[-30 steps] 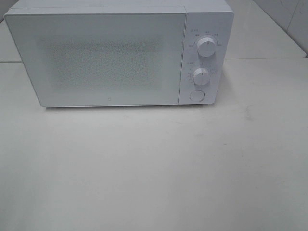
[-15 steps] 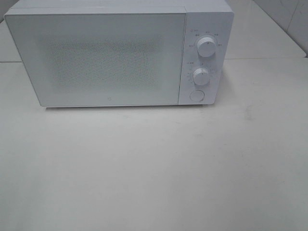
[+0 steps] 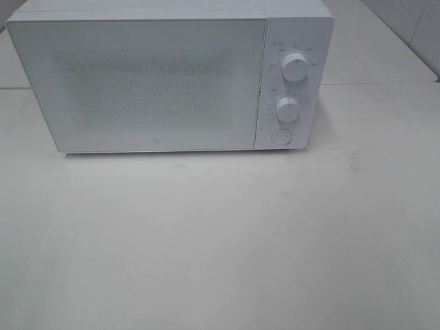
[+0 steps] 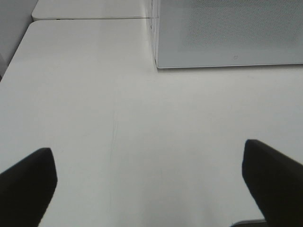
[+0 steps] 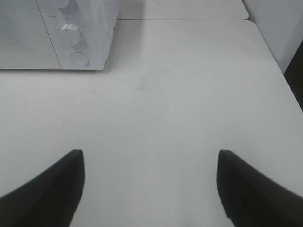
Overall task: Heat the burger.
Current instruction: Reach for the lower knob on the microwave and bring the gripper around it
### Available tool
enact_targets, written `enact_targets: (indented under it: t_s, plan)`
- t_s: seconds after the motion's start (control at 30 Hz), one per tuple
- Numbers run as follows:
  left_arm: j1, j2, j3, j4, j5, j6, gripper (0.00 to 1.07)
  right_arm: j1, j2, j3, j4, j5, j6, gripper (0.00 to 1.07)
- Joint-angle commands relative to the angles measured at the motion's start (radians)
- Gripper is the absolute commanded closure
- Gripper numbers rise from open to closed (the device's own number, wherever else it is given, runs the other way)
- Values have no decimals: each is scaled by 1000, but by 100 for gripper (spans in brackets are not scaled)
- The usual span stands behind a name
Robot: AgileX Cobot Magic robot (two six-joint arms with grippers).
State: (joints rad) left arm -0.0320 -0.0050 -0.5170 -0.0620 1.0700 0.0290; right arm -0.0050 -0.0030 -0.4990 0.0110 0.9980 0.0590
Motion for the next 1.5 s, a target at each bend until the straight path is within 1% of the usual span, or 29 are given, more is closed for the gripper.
enact_targets:
  t_s: [0.03,0.83,0.93,1.0,1.1,1.17,1.2,1.27,1.5]
  plan:
    - [4,-23,1,4,2,-9,5,-6,-27,2,3,0,-1,32]
    - [4,-23,1,4,2,-9,5,-6,-19,1,-1,-2,-1,32]
    - [4,-23,1,4,2,-9,5,-6,6,-12,0,-8,-1,32]
    - [4,-23,1,4,2,-9,5,-6,70,-43,-1,-38,-8,32]
    - [4,-23,1,4,2,-9,5,-6,85,-46,-1,-53,-10,32]
    - [4,-23,1,4,2,-9,5,-6,140,-44,2,-110,-29,32]
    - [4,-23,1,4,2,-9,5,-6,140,-44,2,-110,-29,32]
    - [4,-23,1,4,2,-9,5,-6,216,-40,2,-187,-28,32]
    - [4,-23,1,4,2,-9,5,-5,319,-40,2,-293,-28,32]
